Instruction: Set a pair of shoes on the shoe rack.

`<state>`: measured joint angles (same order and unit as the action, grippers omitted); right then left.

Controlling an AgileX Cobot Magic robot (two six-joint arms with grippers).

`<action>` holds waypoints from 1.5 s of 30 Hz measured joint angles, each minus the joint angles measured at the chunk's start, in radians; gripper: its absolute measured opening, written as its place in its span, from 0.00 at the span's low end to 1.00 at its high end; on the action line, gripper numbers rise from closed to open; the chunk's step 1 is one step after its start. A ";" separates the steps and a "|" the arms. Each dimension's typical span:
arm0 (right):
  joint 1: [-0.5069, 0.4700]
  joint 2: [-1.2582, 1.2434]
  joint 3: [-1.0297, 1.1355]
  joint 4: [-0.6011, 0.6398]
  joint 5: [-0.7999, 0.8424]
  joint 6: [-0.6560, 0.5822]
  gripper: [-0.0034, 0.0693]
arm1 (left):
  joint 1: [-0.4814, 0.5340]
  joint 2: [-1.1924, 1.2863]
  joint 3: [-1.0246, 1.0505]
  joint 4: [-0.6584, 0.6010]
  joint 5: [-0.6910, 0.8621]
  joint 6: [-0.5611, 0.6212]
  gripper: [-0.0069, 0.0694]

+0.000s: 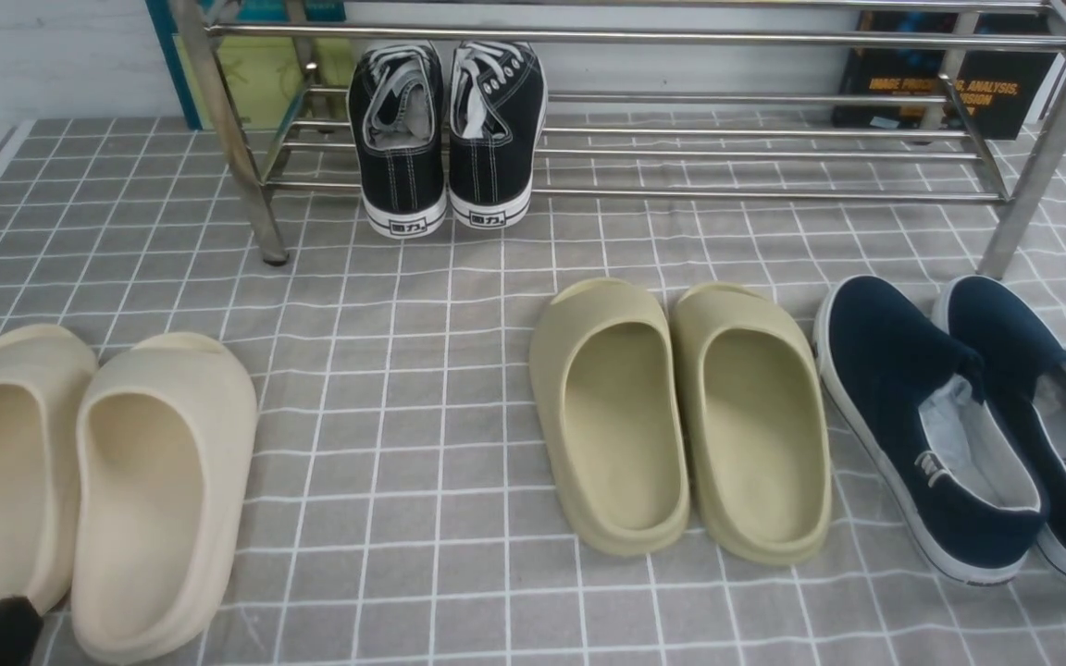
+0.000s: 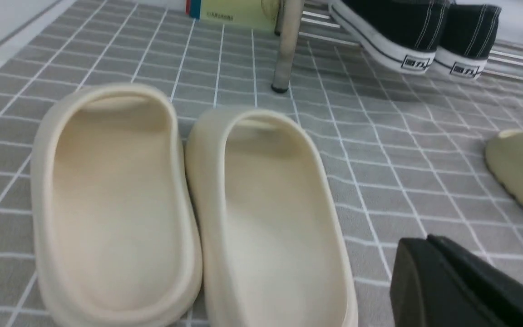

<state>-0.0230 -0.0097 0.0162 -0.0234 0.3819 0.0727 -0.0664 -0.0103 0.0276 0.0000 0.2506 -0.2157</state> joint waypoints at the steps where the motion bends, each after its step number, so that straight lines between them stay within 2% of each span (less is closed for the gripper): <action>1: 0.000 0.000 0.000 0.000 0.000 0.000 0.38 | 0.000 0.000 0.000 0.000 0.032 0.000 0.07; 7: 0.000 0.000 0.000 0.000 0.000 0.000 0.38 | 0.012 0.000 0.002 0.000 0.118 -0.024 0.07; 13: 0.000 0.000 0.000 0.000 0.000 0.000 0.38 | 0.065 0.000 0.002 0.000 0.119 -0.068 0.07; 22: 0.000 0.000 0.000 0.000 0.000 0.000 0.38 | 0.123 0.000 0.002 -0.006 0.119 -0.072 0.07; 45: 0.000 0.000 0.000 0.000 0.000 -0.001 0.38 | 0.128 0.000 0.002 -0.011 0.130 -0.072 0.07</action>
<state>-0.0230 -0.0097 0.0162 -0.0234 0.3819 0.0718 0.0611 -0.0103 0.0300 -0.0106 0.3809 -0.2881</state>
